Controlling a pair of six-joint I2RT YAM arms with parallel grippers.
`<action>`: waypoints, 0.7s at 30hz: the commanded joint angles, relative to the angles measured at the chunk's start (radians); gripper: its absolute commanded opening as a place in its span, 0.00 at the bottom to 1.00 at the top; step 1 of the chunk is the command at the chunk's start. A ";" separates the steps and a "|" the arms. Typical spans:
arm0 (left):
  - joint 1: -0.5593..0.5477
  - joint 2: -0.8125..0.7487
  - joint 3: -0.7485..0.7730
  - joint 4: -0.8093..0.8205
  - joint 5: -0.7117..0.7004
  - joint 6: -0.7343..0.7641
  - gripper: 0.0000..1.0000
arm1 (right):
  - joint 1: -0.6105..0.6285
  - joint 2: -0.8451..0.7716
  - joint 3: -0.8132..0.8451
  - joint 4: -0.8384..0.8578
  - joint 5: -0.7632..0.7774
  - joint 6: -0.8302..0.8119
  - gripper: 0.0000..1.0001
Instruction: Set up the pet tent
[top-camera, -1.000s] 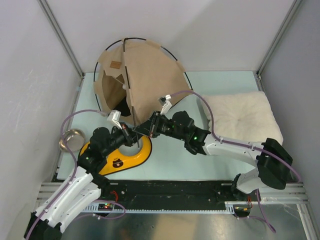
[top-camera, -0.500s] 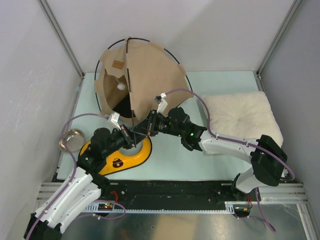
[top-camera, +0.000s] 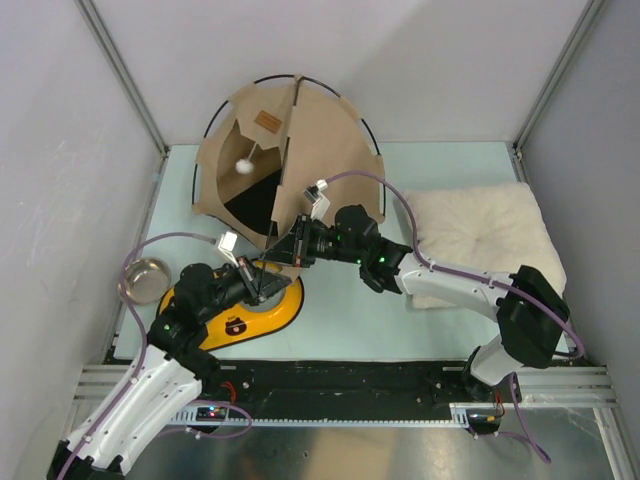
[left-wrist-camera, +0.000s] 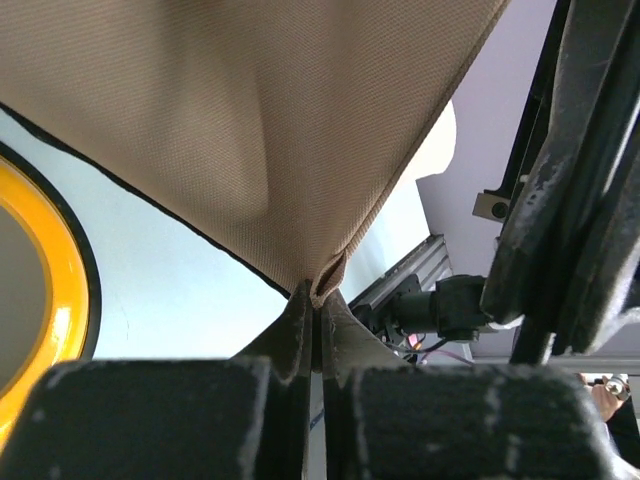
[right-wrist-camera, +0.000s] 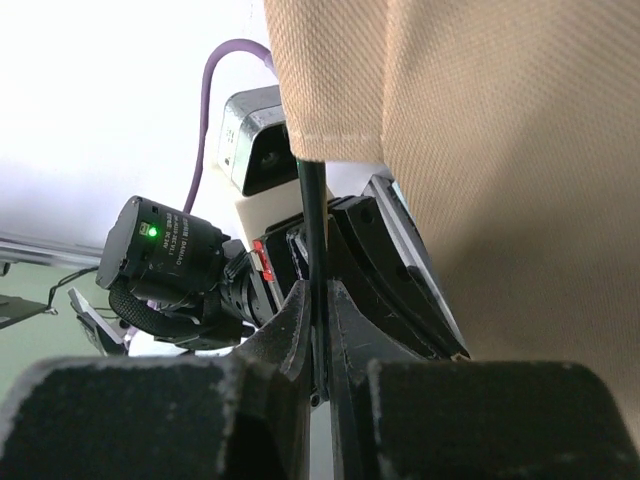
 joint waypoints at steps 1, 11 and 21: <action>-0.029 -0.028 -0.038 -0.148 0.222 -0.034 0.00 | -0.053 0.016 0.079 0.097 0.051 0.024 0.00; -0.030 -0.069 -0.025 -0.227 0.186 -0.022 0.00 | -0.061 -0.020 0.070 0.024 0.029 -0.062 0.00; -0.030 -0.014 0.022 -0.329 0.081 0.065 0.00 | -0.073 -0.112 0.062 -0.130 0.032 -0.187 0.00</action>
